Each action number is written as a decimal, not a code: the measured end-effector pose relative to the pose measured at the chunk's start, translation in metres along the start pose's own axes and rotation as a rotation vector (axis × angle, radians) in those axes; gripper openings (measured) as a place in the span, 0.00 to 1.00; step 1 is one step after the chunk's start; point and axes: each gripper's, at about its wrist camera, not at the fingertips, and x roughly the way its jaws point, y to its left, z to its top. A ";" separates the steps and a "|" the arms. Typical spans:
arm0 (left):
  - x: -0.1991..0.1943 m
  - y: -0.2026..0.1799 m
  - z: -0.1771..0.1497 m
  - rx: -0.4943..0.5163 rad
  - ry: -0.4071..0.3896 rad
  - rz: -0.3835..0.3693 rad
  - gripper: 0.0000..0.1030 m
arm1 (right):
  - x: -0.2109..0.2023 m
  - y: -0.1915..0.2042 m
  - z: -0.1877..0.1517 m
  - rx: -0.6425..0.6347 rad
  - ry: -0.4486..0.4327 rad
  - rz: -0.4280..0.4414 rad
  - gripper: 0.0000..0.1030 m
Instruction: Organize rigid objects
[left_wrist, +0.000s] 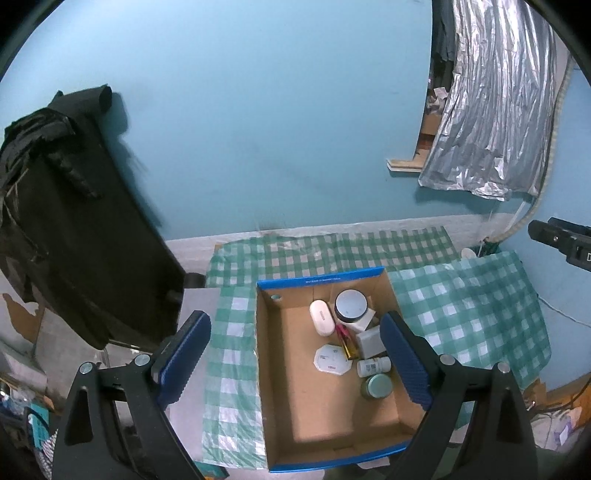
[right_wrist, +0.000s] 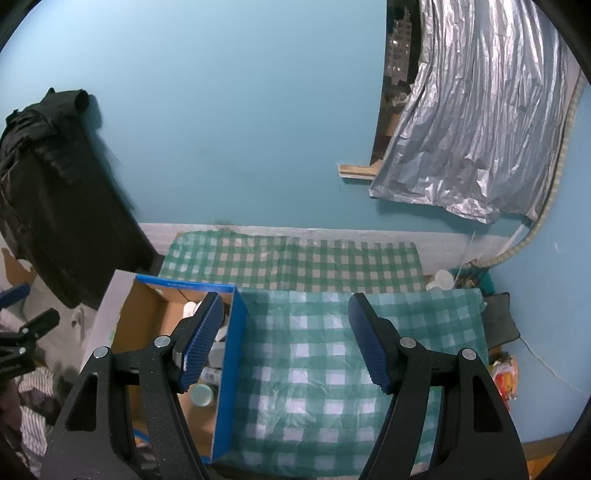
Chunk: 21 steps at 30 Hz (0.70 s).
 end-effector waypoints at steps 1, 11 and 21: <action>0.000 -0.003 0.000 0.013 0.002 0.008 0.93 | 0.000 -0.002 -0.001 -0.001 0.003 0.001 0.68; -0.007 -0.009 0.001 -0.019 -0.007 0.022 0.96 | 0.002 -0.016 0.001 0.003 -0.001 -0.009 0.68; -0.011 -0.018 0.002 -0.028 -0.019 0.058 0.98 | 0.003 -0.021 0.003 -0.029 -0.004 -0.002 0.68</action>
